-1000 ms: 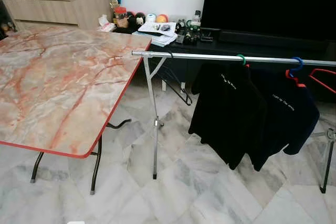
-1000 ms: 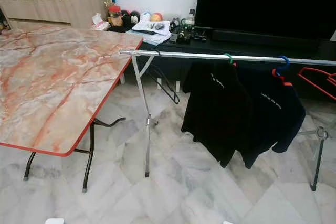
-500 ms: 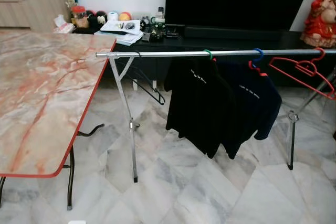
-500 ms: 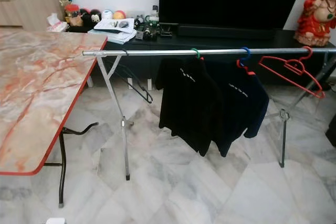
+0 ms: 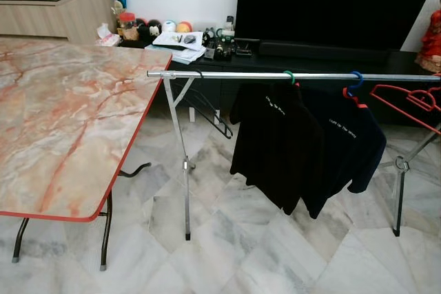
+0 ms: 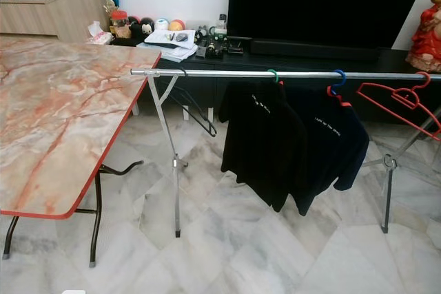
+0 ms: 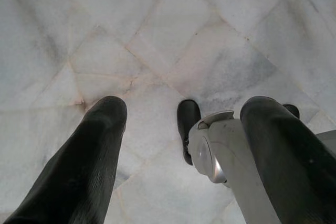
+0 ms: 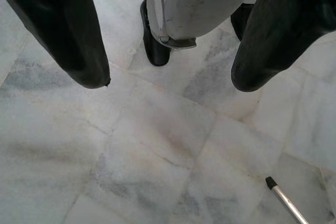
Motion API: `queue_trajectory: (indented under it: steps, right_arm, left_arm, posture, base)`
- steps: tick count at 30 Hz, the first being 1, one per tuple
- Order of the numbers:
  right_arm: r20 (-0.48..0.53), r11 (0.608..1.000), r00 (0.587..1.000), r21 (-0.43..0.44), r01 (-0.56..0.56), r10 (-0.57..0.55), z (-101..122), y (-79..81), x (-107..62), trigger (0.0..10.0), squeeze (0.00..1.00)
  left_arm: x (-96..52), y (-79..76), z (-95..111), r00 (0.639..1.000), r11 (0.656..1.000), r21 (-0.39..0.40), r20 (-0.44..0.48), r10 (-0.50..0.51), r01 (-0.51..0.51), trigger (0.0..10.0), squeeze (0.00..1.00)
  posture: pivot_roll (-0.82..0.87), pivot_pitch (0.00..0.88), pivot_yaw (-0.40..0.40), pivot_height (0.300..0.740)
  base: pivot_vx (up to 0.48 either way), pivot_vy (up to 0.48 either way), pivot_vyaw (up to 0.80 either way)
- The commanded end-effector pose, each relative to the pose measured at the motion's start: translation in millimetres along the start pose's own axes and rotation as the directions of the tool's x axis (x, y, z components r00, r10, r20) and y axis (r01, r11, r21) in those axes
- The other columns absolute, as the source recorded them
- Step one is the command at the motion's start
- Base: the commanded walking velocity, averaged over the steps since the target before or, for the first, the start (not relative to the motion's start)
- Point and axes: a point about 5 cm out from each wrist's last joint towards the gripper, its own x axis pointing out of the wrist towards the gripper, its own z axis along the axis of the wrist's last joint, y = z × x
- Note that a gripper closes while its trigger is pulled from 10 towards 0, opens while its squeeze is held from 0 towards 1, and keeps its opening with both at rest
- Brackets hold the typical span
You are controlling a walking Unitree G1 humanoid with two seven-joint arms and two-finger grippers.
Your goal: Hang hanger
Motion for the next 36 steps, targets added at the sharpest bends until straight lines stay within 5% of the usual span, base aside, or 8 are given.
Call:
queue_trajectory:
  steps: [1, 11, 21, 36]
  right_arm:
    - [0.000, 1.000, 1.000, 0.011, 0.008, -0.008, -1.3, -2.6, -0.7, 10.0, 0.00]
    - [-0.011, 1.000, 1.000, 0.017, 0.019, -0.019, -3.8, -4.3, -1.3, 10.0, 0.00]
    - [-0.014, 1.000, 1.000, 0.016, 0.019, -0.018, -4.1, -5.0, -1.5, 10.0, 0.00]
    - [-0.006, 0.999, 1.000, 0.021, 0.027, -0.027, -3.0, -7.4, -1.8, 10.0, 0.00]
  left_arm:
    - [-0.6, -0.3, -3.9, 1.000, 1.000, -0.003, -0.016, 0.000, 0.000, 10.0, 0.00]
    - [-1.5, 2.8, -5.1, 1.000, 1.000, 0.000, -0.019, 0.003, -0.003, 10.0, 0.00]
    - [-2.5, 5.5, -6.8, 1.000, 1.000, -0.002, -0.024, 0.006, -0.006, 10.0, 0.00]
    - [-3.3, 6.1, -10.8, 0.999, 1.000, -0.010, -0.041, 0.010, -0.010, 10.0, 0.00]
  posture:
    - [0.04, 0.000, -0.017, 0.740]
    - [0.04, 0.000, -0.016, 0.740]
    - [0.04, 0.000, -0.019, 0.740]
    - [0.04, 0.000, -0.027, 0.740]
  base:
    - [0.000, 0.000, 0.00]
    - [0.105, 0.000, 0.00]
    - [0.310, 0.000, -0.74]
    - [0.333, 0.000, 0.00]
